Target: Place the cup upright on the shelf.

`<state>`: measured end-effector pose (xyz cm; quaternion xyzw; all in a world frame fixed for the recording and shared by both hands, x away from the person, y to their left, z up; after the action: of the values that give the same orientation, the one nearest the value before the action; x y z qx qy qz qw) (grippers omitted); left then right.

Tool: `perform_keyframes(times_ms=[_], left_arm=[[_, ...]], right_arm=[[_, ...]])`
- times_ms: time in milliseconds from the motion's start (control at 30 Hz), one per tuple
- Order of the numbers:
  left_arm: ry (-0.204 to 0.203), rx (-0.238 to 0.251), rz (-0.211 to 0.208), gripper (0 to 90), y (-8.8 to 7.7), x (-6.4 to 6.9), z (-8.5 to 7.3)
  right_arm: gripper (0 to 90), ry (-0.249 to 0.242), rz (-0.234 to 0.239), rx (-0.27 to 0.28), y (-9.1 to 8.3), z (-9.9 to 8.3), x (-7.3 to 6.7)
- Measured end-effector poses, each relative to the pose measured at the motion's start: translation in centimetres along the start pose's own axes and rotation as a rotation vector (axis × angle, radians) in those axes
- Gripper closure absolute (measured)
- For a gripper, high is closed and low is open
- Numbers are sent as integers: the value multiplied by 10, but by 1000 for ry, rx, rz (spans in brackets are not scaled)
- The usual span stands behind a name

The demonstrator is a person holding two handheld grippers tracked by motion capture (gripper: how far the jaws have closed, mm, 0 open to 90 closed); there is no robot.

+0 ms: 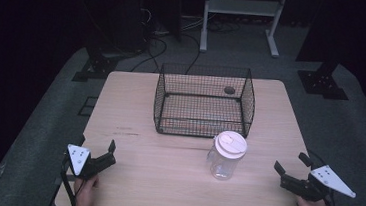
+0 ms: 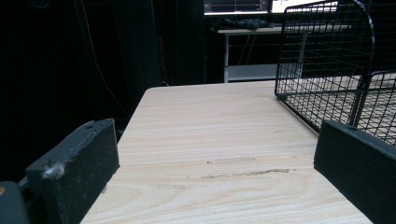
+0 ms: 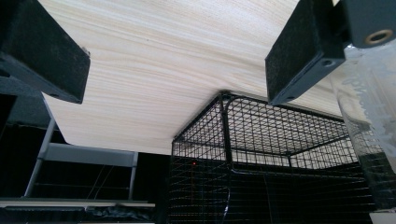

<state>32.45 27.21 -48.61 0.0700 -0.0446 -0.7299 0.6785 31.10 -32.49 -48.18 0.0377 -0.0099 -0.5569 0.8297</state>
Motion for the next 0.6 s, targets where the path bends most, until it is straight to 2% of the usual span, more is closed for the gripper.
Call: perform_keyframes(times_ms=[300, 500, 600], left_arm=[[1, 2, -3, 0, 0, 1, 0], [-2, 5, -7, 0, 0, 0, 0], [-2, 5, -8, 0, 0, 0, 0]], right_arm=[[58, -11, 11, -6, 1, 0, -4], [57, -15, 41, -9, 3, 3, -14], [57, -26, 71, -4, 5, 8, -25]])
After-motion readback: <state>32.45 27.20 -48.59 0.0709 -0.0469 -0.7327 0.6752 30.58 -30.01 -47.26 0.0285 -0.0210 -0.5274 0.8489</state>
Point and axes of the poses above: each handheld gripper's, and its own axes: y roughly forward along the jaws, z roughly out of its top, x roughly to its right, the point moved 6 cm from there along y, roughly forward along the jaws, and after that the axes turned 15 degrees about x, right-handed, at the moved point
